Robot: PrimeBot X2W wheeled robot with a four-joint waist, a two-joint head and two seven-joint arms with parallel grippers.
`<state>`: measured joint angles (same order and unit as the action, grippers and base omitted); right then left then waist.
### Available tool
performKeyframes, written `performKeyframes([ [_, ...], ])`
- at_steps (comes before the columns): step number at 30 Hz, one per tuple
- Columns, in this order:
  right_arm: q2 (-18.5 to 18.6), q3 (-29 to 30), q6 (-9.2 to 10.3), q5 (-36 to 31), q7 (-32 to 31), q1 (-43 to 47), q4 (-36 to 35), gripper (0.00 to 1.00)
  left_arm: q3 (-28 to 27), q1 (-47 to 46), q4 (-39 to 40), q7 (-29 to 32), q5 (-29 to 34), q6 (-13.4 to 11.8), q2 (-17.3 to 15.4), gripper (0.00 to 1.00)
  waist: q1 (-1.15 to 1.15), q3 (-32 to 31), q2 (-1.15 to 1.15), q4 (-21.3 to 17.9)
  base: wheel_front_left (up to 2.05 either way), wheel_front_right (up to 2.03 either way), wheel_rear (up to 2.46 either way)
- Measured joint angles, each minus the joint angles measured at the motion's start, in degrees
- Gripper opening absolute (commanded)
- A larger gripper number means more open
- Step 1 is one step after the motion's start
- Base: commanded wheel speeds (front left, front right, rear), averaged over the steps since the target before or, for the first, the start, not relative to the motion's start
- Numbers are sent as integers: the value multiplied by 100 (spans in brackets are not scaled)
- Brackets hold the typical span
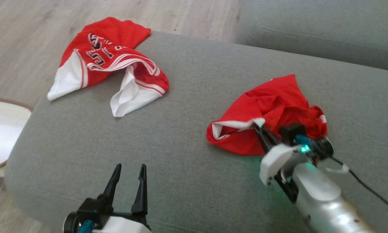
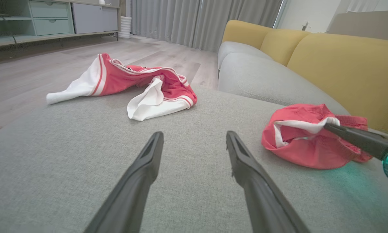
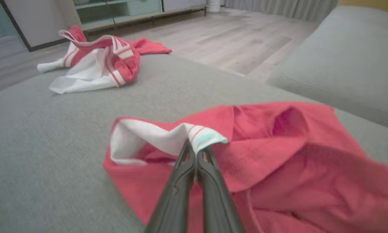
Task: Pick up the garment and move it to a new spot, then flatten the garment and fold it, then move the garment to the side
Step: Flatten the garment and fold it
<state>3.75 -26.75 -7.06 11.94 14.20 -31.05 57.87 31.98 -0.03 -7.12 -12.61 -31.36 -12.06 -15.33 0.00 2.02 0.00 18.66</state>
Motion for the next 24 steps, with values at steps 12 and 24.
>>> performKeyframes([
  [12, 0, -1585, -1, 459, -370, -1134, -521, 27, 160, -120, -133, -1, -18, 104, 71, 100, 0, -12, 0, 498, 0, 0, 0],
  [24, -20, -2264, -1, 1312, -328, -1201, -197, 100, 145, -117, -255, -58, -52, 113, 132, 100, 0, -5, 0, 653, 0, 0, 0],
])
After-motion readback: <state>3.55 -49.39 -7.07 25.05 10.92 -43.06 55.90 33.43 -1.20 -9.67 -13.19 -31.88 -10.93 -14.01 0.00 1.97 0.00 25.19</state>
